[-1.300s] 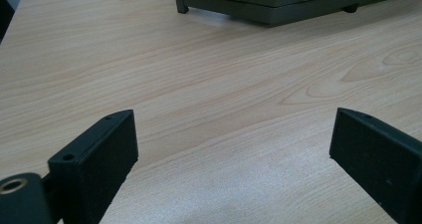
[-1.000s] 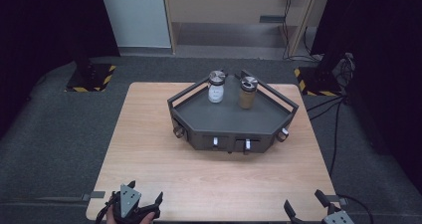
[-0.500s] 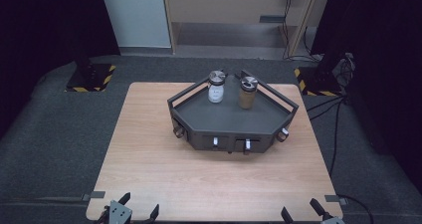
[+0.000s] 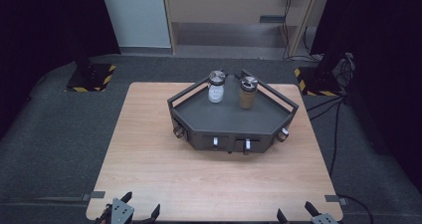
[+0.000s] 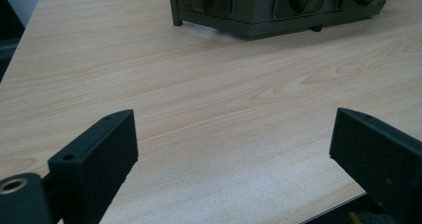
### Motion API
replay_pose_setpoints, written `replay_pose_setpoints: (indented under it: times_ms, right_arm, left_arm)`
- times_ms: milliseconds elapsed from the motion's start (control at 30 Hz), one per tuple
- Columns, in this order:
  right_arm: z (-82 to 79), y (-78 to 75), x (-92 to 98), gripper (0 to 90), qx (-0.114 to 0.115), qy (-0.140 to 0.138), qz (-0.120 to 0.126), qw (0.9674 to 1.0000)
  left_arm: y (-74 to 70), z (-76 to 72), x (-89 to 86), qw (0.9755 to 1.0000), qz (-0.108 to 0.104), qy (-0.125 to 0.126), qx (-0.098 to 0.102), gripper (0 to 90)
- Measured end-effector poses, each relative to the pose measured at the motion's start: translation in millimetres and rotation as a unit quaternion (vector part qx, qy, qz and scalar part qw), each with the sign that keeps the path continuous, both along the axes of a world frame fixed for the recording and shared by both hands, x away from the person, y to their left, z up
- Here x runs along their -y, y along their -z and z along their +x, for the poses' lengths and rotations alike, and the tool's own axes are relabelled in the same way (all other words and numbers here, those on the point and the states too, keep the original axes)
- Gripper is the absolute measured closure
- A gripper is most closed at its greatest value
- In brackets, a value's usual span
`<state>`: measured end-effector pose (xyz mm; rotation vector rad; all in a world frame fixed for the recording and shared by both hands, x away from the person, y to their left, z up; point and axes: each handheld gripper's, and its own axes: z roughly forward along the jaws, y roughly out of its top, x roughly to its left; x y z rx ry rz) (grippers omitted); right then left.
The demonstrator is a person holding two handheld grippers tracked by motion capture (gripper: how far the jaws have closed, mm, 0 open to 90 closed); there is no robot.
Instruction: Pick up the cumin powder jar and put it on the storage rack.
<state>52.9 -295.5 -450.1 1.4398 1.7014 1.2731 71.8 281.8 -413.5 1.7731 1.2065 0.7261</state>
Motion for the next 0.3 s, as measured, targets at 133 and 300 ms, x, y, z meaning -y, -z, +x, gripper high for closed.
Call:
replay_pose_setpoints:
  times_ms: [133,300]
  right_arm:
    - [0.8,1.1,0.6,1.2,-0.001,-0.001,-0.002,1.0]
    - [0.3,1.7,1.5,1.2,0.002,0.002,0.003,1.0]
  left_arm:
    - [0.0,0.6,0.0,1.0,0.001,0.001,-0.001,4.1]
    - [0.3,0.8,-0.3,1.0,-0.001,0.0,-0.001,4.1]
